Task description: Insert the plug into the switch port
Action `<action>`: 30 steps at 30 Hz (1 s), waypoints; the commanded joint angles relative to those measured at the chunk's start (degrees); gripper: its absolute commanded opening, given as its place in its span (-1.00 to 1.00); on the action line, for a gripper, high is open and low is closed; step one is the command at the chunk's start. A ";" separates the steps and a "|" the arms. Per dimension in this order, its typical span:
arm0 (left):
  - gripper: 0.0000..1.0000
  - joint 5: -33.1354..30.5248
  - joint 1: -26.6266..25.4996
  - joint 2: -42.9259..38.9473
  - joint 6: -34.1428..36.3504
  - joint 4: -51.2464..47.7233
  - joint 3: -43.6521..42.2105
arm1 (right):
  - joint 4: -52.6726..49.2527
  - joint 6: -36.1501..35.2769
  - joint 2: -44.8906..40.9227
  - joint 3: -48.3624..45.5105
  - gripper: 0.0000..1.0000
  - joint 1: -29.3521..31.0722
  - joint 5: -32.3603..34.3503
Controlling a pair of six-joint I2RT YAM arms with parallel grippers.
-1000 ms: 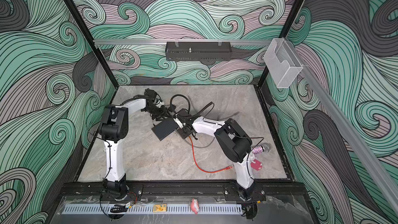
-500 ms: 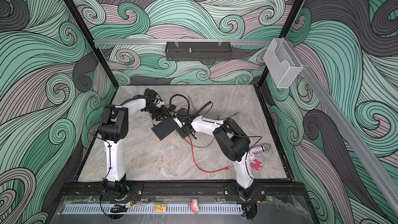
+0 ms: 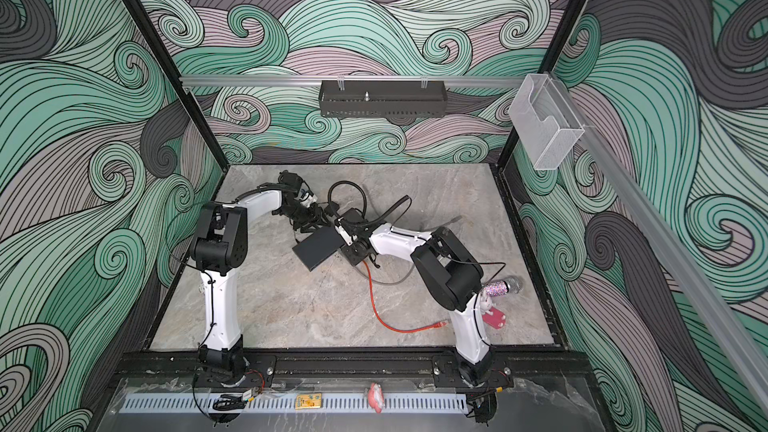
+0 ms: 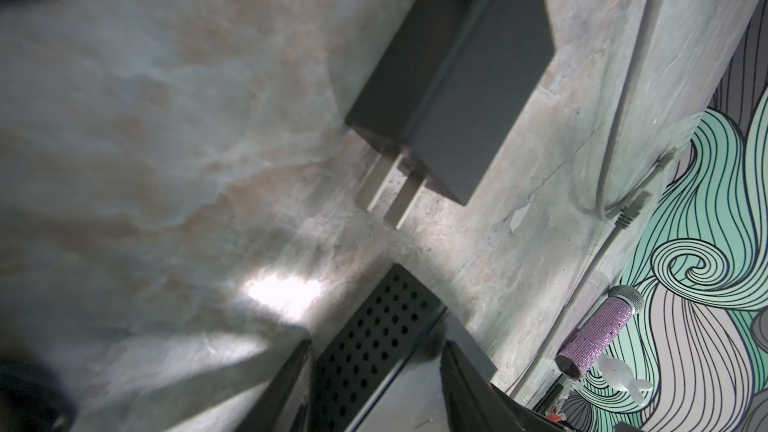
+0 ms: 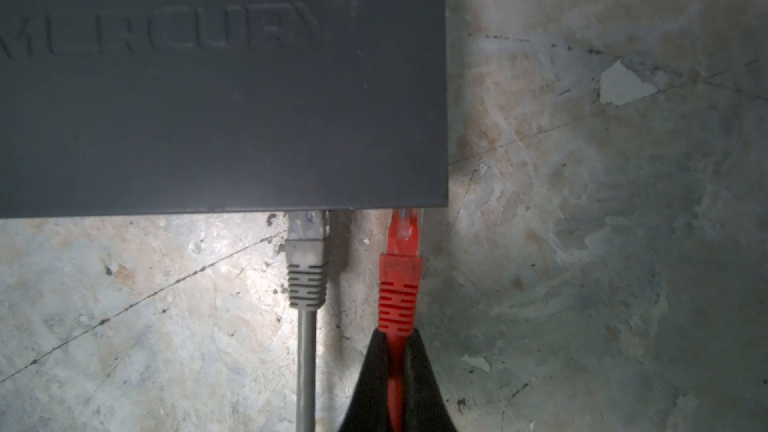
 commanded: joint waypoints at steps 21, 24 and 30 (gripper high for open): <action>0.00 2.86 -2.26 2.63 2.17 -2.15 0.91 | -1.43 -0.77 3.33 7.64 -0.89 -0.26 -0.35; 0.00 3.03 -2.64 2.59 2.19 -1.95 0.91 | -1.40 -0.86 3.71 8.43 -0.89 -0.21 -0.46; -0.01 3.22 -3.16 2.88 2.02 -1.42 -0.10 | -1.31 -0.37 5.12 10.12 -0.89 -0.25 -1.36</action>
